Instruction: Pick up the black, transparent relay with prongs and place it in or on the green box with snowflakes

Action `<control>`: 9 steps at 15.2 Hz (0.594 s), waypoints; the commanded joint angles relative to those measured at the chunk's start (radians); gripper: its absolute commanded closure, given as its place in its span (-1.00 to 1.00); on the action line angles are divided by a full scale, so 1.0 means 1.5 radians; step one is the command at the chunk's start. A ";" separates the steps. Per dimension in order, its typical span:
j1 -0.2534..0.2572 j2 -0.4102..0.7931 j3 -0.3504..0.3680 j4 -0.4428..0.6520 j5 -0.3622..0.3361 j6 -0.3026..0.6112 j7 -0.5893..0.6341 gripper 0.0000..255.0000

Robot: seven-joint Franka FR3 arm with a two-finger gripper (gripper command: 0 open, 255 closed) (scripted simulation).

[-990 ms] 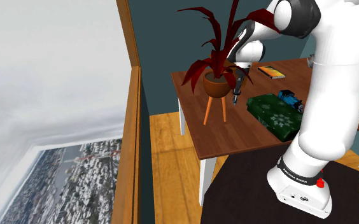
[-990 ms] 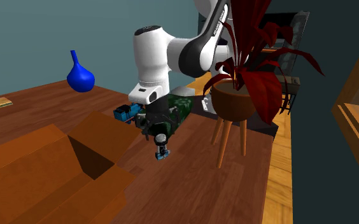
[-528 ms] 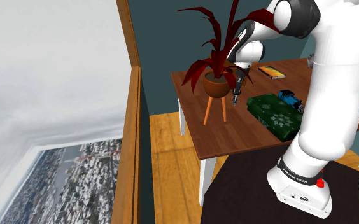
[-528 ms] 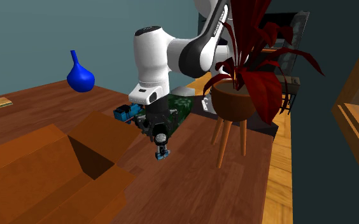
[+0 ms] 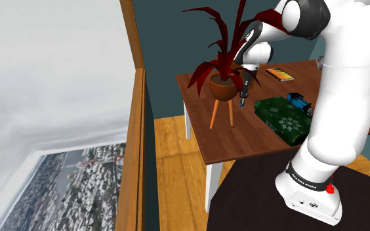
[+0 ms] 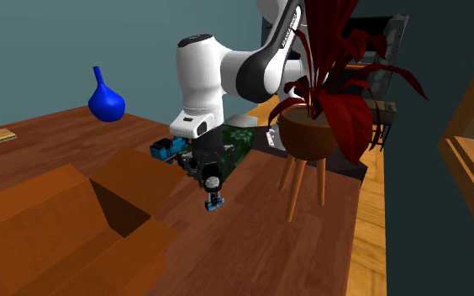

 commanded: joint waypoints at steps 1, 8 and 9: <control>0.000 0.000 0.000 0.000 0.000 0.000 0.000 1.00; 0.016 -0.048 -0.020 0.013 -0.047 -0.050 0.032 1.00; 0.018 -0.055 -0.022 0.016 -0.053 -0.057 0.037 1.00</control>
